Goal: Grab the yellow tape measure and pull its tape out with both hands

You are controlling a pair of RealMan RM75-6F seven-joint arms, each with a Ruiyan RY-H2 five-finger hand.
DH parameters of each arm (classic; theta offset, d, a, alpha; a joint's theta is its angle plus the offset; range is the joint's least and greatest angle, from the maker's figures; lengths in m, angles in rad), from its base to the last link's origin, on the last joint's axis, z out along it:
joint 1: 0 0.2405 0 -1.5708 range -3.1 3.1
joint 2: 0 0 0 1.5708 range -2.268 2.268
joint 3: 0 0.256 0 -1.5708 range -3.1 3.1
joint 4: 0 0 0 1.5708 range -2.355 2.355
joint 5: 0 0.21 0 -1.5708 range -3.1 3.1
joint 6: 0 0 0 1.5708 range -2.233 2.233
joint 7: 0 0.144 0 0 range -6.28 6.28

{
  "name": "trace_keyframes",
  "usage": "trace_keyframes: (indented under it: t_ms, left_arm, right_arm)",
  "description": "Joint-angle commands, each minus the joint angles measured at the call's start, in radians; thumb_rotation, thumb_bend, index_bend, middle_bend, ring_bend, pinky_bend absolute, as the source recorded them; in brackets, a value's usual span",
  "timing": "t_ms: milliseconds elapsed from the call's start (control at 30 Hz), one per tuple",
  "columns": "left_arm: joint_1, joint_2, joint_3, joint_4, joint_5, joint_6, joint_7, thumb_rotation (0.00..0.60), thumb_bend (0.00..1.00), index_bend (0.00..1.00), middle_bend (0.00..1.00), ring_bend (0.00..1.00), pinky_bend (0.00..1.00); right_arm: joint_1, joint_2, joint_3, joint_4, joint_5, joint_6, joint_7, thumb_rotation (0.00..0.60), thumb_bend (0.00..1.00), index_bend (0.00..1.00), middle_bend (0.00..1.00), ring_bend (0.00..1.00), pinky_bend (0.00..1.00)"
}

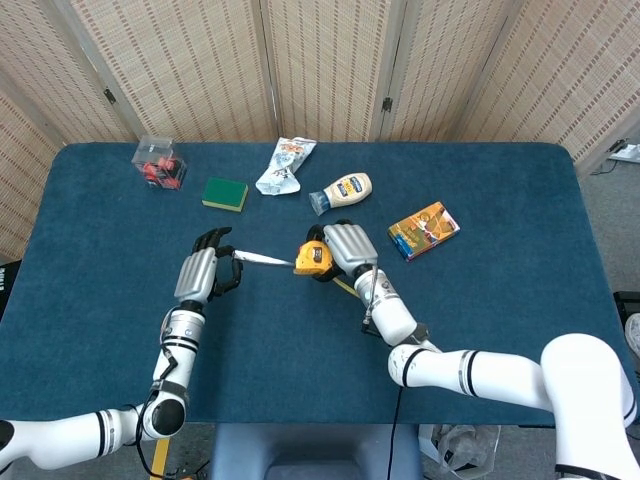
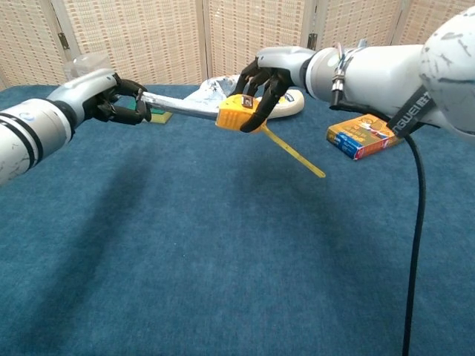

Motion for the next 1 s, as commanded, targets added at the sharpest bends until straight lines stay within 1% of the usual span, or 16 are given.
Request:
trace_keyframes:
  t_ms: [33,267,600,1000]
  left_arm:
    - [0.016,-0.006,-0.002,0.034,0.033,0.013,-0.04,0.506,0.7,0.65,0.15,0.04,0.0]
    - [0.048,-0.013,-0.006,0.122,0.094,0.031,-0.131,0.506,0.7,0.64,0.16,0.05,0.0]
    - [0.086,0.009,-0.027,0.182,0.081,0.02,-0.177,0.504,0.7,0.64,0.17,0.05,0.0]
    - [0.133,0.06,-0.049,0.233,0.073,-0.006,-0.242,0.506,0.7,0.64,0.17,0.05,0.0]
  right_arm:
    - [-0.018,0.027,-0.013,-0.021,-0.015,0.011,-0.004,0.6,0.22,0.68,0.52,0.47,0.14]
    - [-0.074,0.111,-0.045,-0.094,-0.063,0.039,0.0,0.6,0.22,0.68,0.52,0.47,0.14]
    - [-0.153,0.213,-0.062,-0.19,-0.11,0.068,0.045,0.6,0.22,0.68,0.52,0.47,0.14]
    - [-0.244,0.324,-0.093,-0.248,-0.181,0.062,0.111,0.6,0.22,0.68,0.52,0.47,0.14]
